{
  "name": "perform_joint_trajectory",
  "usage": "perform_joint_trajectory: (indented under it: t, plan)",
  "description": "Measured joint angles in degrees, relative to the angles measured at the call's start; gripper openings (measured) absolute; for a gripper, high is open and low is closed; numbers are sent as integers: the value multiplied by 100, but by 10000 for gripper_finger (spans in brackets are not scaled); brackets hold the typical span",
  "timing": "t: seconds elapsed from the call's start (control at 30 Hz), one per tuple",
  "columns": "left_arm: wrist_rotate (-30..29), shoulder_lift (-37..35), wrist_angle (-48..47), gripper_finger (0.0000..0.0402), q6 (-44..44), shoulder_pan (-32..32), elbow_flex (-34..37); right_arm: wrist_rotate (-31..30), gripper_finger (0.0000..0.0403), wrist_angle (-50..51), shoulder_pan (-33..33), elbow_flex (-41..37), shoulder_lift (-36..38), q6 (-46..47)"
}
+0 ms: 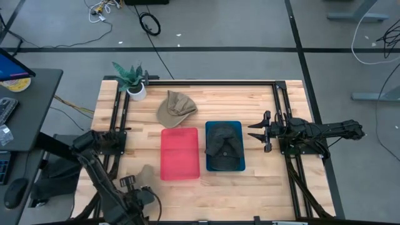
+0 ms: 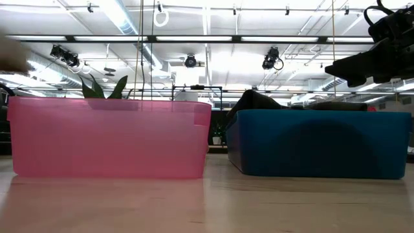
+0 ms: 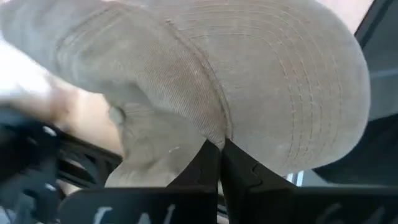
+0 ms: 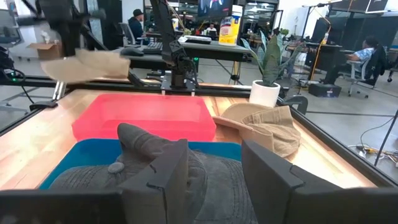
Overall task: Pick & Place hat
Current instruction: Put the bottom brown cap into the red bin
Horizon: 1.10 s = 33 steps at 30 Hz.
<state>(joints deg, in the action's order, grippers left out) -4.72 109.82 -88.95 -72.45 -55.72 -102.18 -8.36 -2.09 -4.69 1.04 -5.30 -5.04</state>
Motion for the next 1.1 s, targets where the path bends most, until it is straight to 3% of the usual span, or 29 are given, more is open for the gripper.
perform_joint_trajectory:
  t: [0.2, 0.57, 0.8, 0.93, 1.1]
  plan:
    - [-1086, -15, -83, 3, 1349, 295, -885, -1, 155, 0, -2, 0, 1, -1]
    - [-2060, -9, -107, 3, 3451, 1642, -946, 0, 155, 0, -2, 0, 0, 0]
    - [-2072, -7, 249, 3, 4415, 2300, -665, 0, 155, 0, -2, 0, 0, -2]
    - [-1670, -8, 447, 3, 4465, 2552, -165, 0, 155, 2, -2, 0, 2, -2]
    - [-1730, -7, 624, 3, 4470, 2784, 564, 0, 155, 0, -2, 0, 1, -1]
